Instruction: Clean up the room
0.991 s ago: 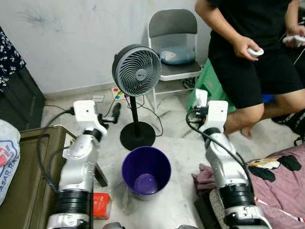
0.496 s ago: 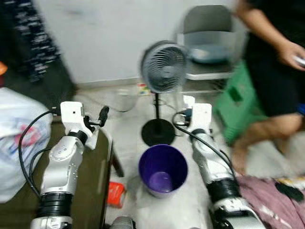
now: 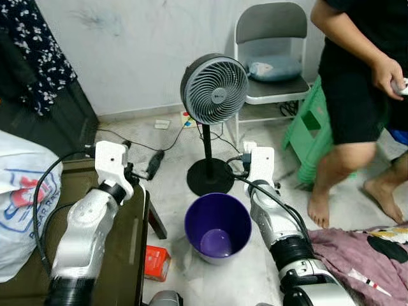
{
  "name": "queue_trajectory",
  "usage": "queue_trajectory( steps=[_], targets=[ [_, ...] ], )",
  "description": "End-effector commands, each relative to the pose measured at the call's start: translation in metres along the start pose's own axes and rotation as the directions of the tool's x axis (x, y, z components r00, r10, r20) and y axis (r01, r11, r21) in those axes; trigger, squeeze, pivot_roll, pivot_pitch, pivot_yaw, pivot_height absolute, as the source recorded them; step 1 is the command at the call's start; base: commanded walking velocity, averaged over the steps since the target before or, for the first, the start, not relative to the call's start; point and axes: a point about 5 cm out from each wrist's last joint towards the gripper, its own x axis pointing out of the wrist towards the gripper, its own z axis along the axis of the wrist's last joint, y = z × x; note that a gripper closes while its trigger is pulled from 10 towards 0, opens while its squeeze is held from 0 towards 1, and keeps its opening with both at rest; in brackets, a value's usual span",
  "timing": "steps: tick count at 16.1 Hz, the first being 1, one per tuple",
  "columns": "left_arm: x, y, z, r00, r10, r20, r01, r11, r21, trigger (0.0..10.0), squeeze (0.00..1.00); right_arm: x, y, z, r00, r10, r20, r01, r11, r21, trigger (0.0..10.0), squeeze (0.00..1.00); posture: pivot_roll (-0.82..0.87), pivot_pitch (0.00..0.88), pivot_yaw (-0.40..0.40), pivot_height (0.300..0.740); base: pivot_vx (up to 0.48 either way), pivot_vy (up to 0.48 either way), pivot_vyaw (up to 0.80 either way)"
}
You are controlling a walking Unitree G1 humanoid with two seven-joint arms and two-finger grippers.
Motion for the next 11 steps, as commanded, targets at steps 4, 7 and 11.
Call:
queue_trajectory(
  steps=[4,7,11],
  targets=[
    [-0.034,-0.019,0.002,0.985,-0.164,-0.059,0.166,0.986,0.024,10.0,0.0,0.004,0.003,-0.011,0.997,-0.029,-0.072,0.026,0.999,-0.042,10.0,0.0,0.16,0.103,0.083,0.74,0.0,0.0,0.0],
    [-0.054,-0.022,0.005,0.981,-0.163,-0.103,0.166,0.986,0.018,10.0,0.0,0.011,-0.009,-0.006,0.994,-0.079,-0.071,0.077,0.997,-0.029,10.0,0.0,0.19,0.142,0.119,0.74,0.0,0.0,0.0],
    [-0.076,-0.02,0.011,0.976,-0.15,-0.157,0.154,0.988,0.014,10.0,0.0,0.013,0.008,-0.003,0.997,-0.039,-0.07,0.037,0.999,-0.033,10.0,0.0,0.23,0.2,0.168,0.74,0.0,0.0,0.0]
  ],
)
